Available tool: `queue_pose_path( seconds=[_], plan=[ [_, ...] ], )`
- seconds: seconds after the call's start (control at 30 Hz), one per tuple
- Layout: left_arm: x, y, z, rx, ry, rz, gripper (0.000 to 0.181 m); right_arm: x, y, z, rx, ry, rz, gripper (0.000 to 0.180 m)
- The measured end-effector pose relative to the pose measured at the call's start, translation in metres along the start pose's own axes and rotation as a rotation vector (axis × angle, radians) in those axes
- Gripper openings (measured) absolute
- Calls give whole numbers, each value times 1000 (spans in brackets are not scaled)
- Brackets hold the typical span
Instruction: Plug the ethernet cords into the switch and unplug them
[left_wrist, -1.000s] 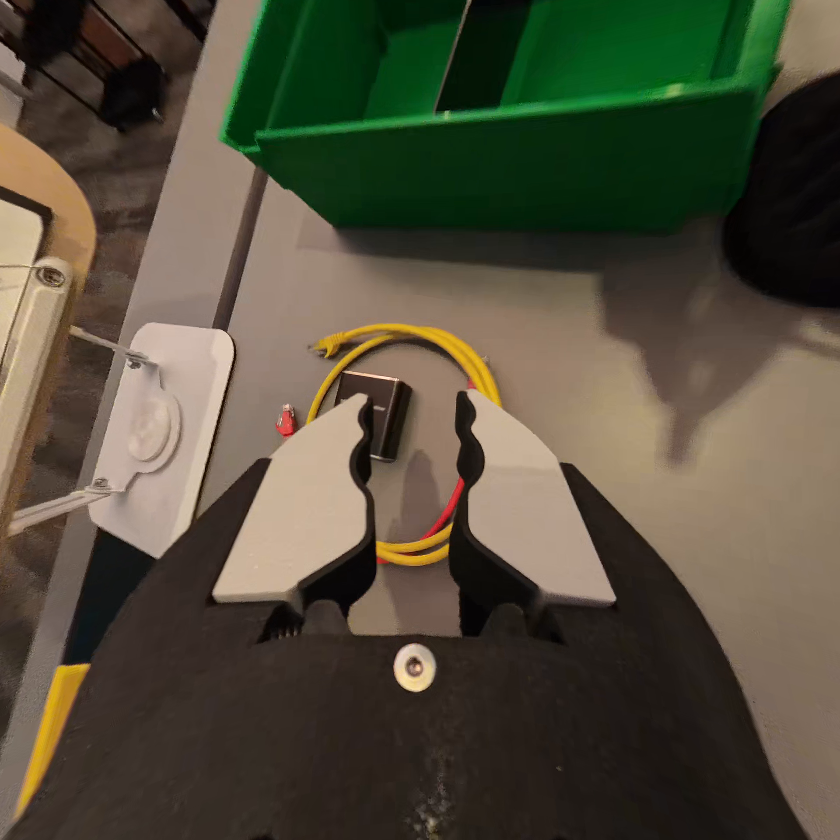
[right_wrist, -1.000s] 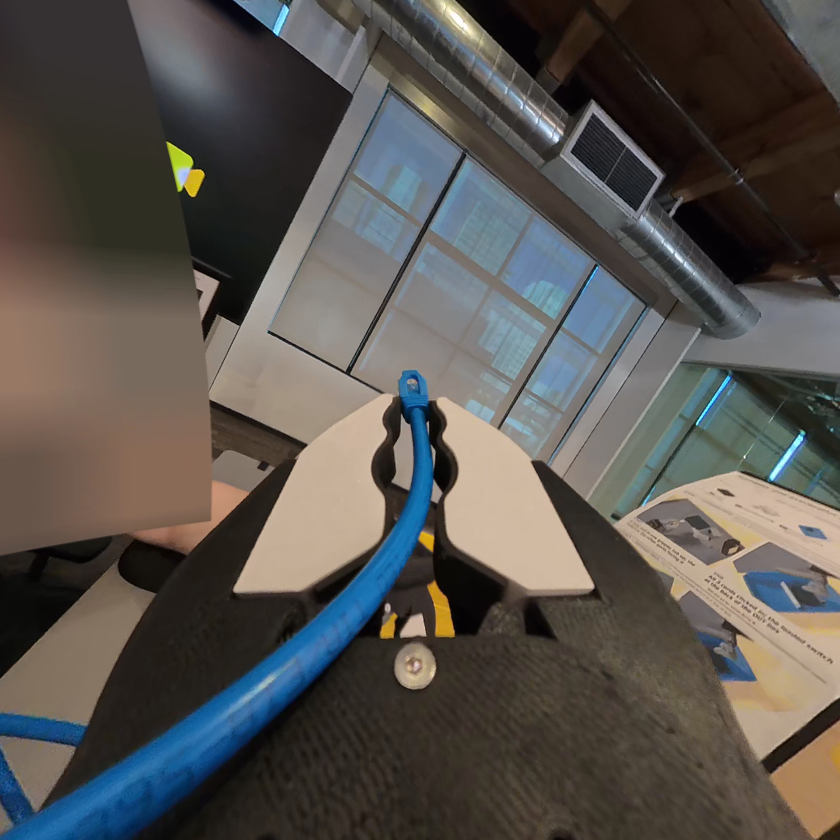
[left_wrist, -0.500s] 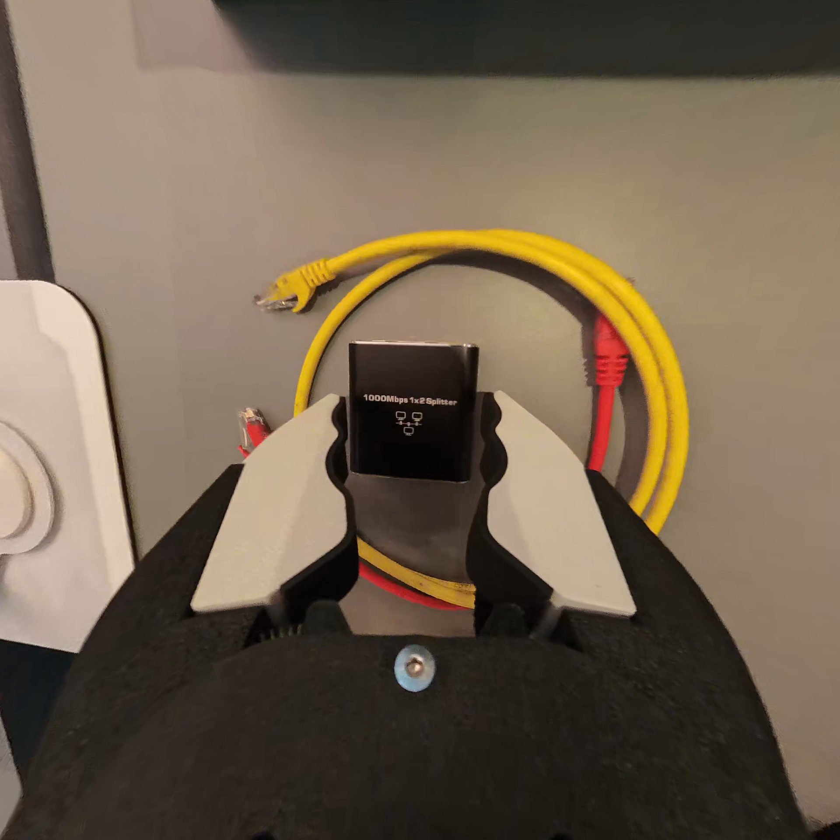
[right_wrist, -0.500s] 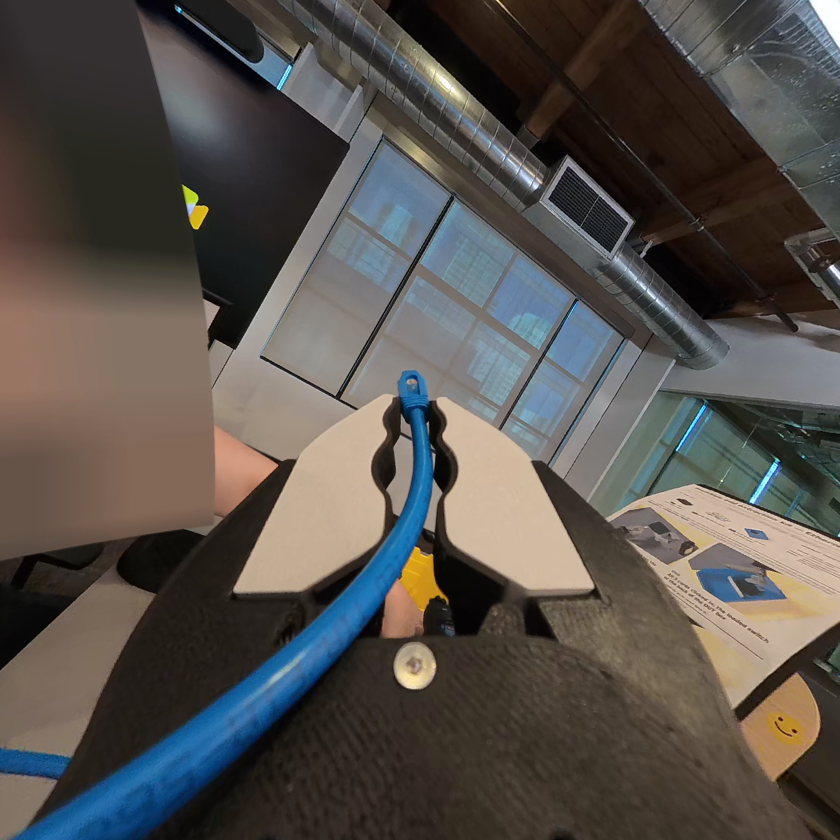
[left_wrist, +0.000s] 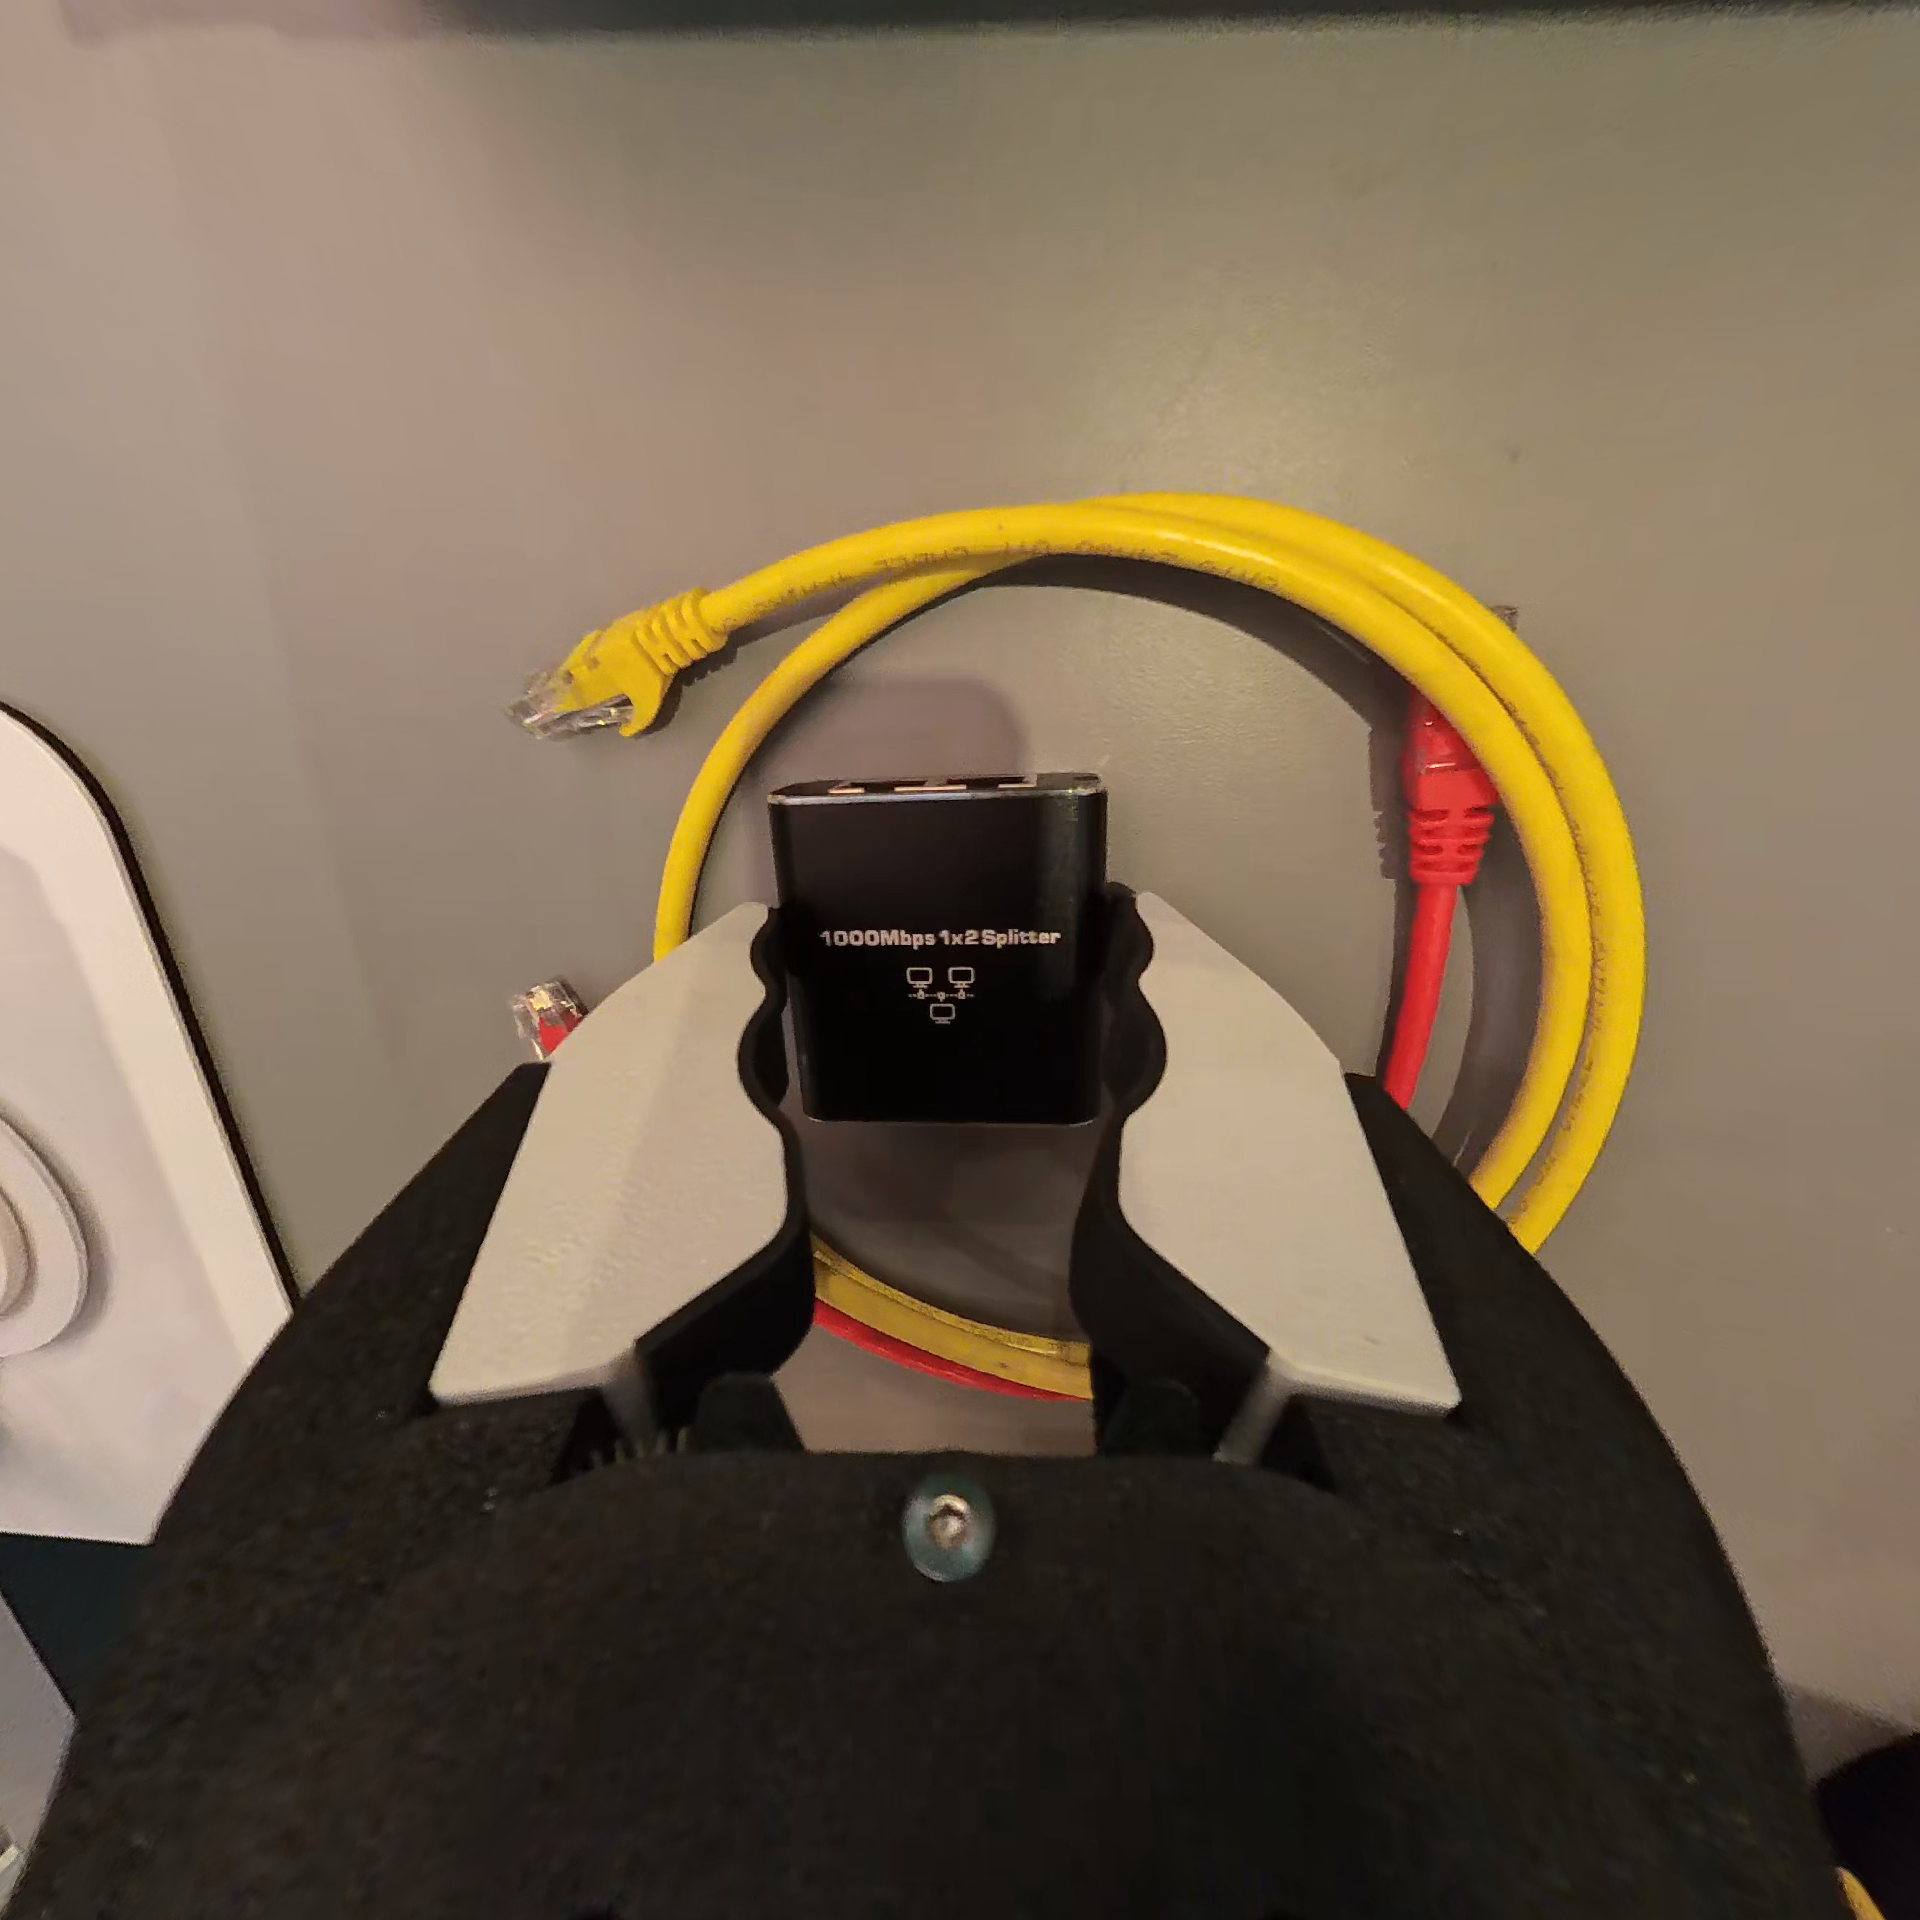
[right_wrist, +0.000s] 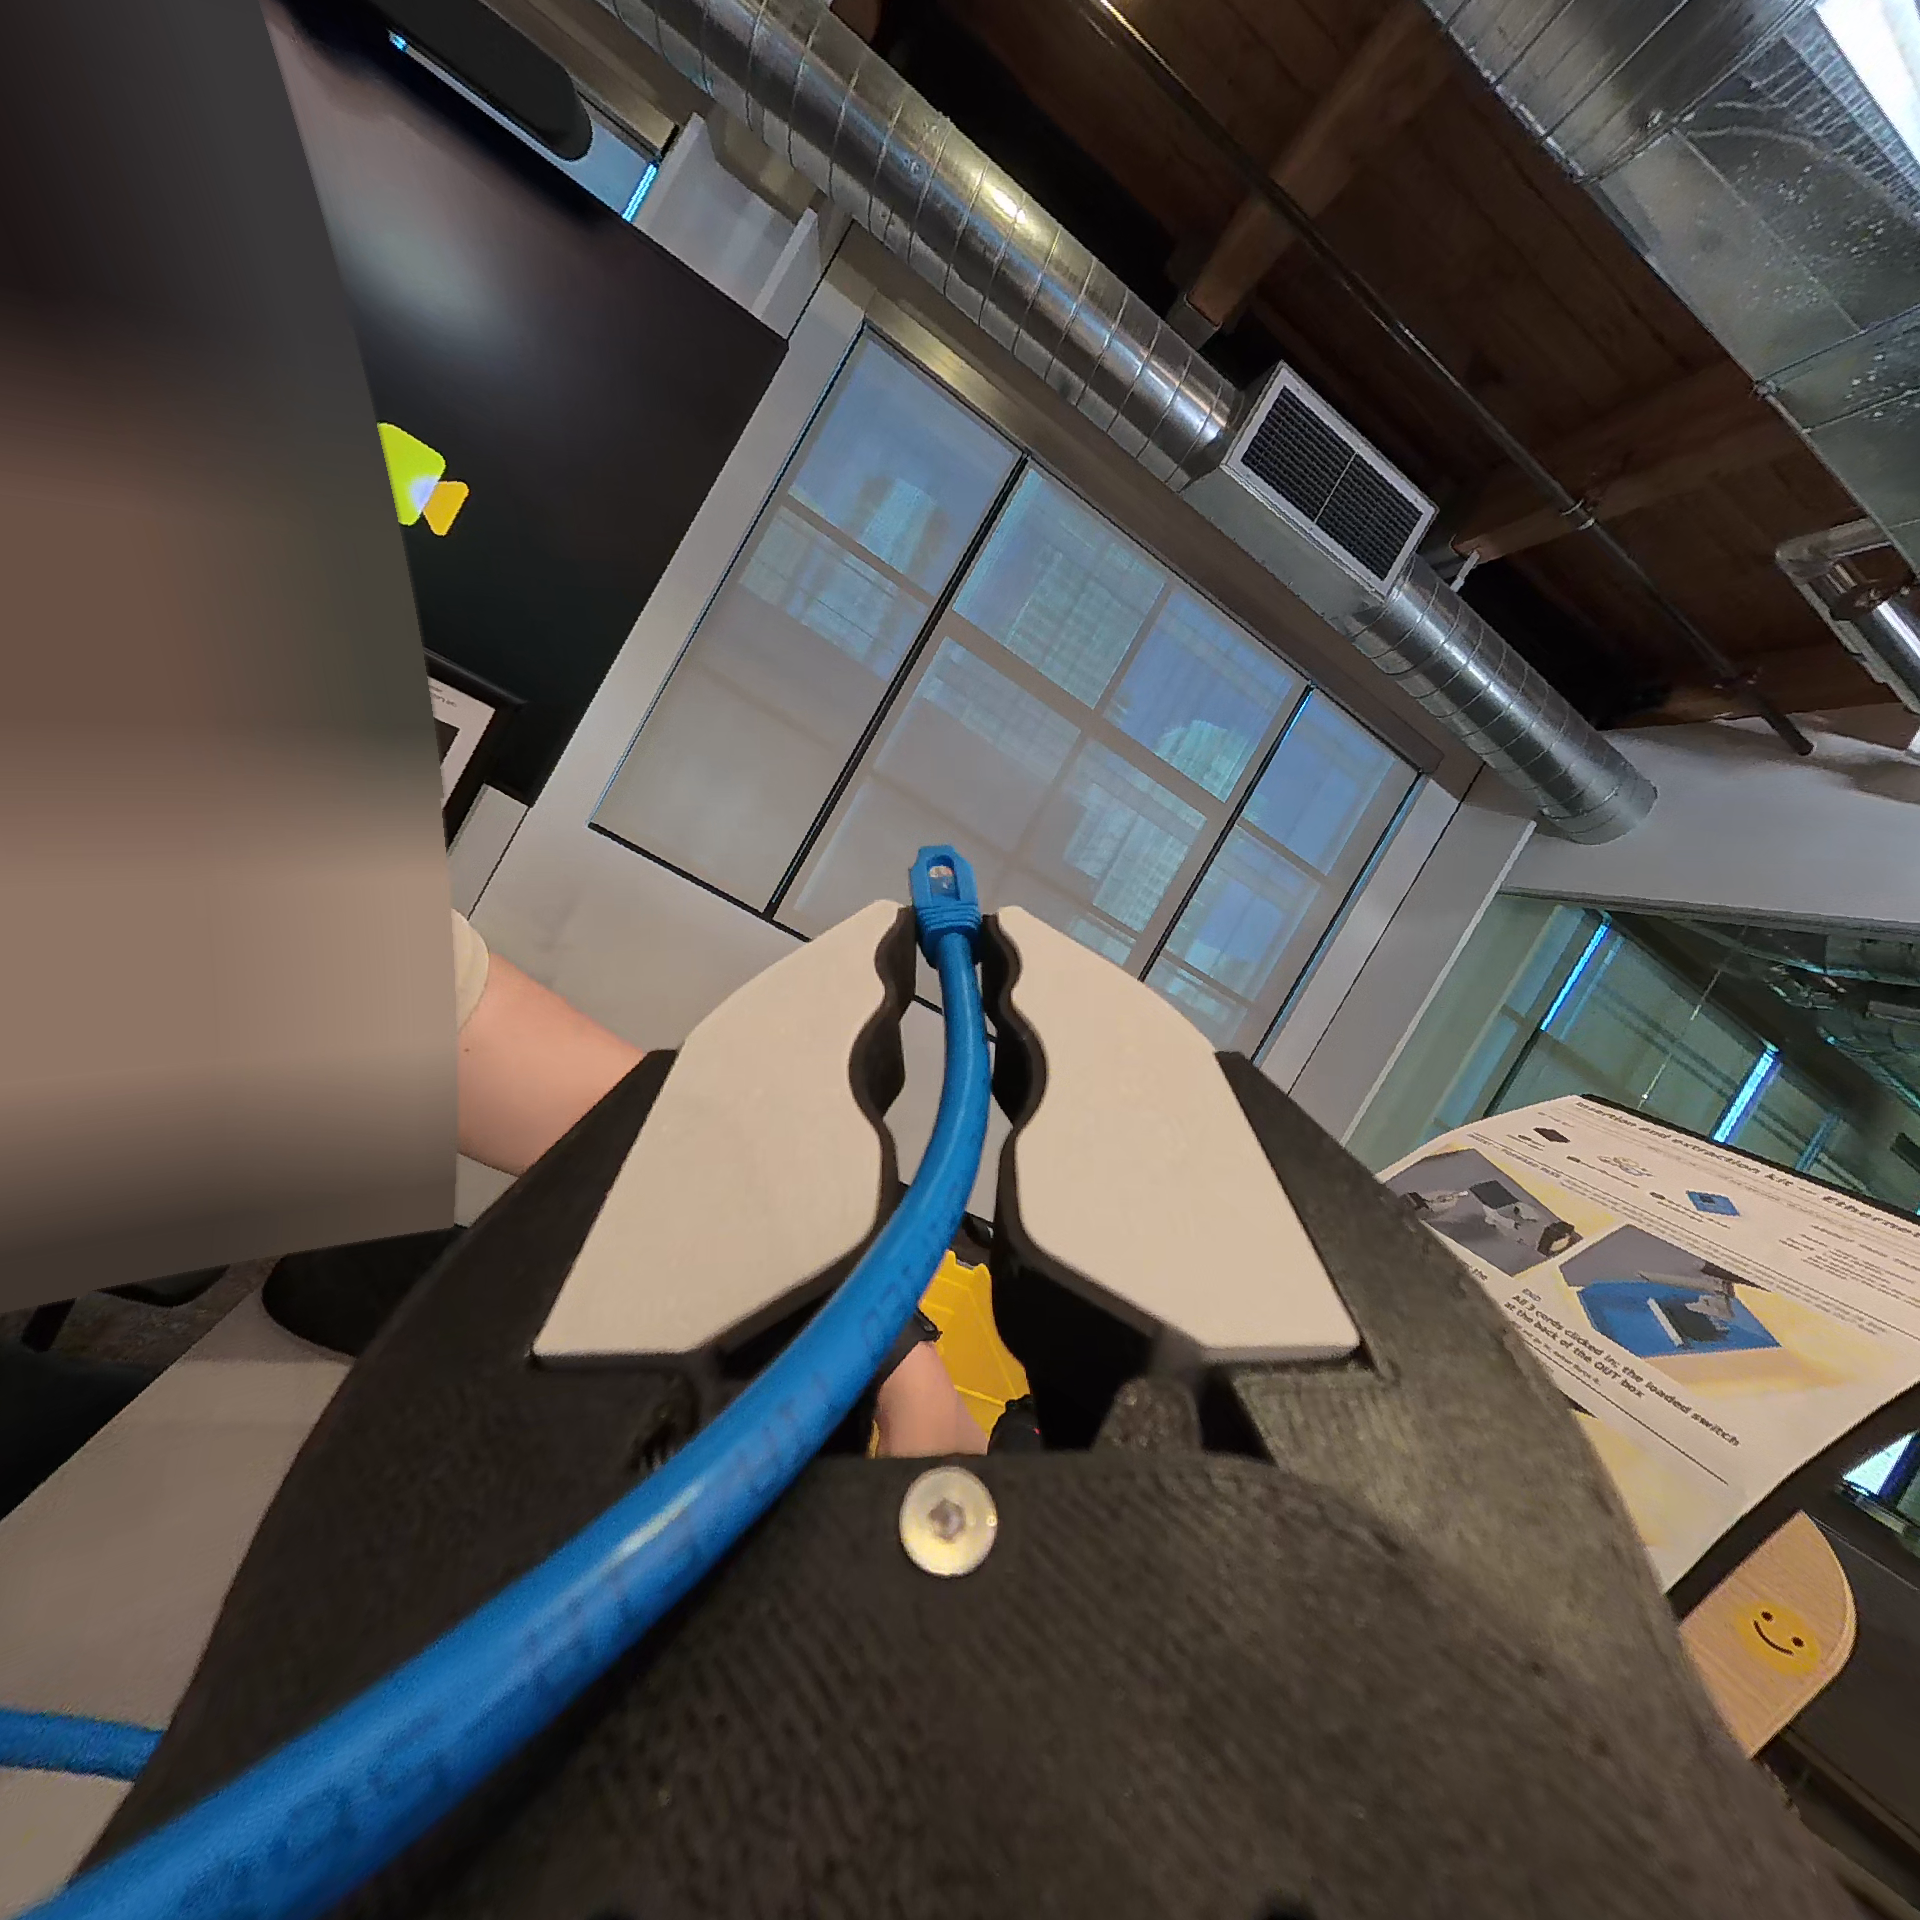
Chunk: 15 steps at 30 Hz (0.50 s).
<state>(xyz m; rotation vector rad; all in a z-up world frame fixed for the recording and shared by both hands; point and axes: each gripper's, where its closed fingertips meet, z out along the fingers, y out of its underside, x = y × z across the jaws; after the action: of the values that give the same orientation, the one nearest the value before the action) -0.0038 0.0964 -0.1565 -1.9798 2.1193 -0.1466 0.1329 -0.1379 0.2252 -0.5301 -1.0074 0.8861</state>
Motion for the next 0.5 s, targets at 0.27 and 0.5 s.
queue_pose_path(
  seconds=[0.27, 0.5],
  plan=[
    [0, 1, 1, -31, 20, -29, 59, 0, 3, 1, -11, -5, 1, 13],
    [2, 4, 0, -64, 2, -108, 58, 1, 7, 2, -25, -7, 2, 13]
  ],
)
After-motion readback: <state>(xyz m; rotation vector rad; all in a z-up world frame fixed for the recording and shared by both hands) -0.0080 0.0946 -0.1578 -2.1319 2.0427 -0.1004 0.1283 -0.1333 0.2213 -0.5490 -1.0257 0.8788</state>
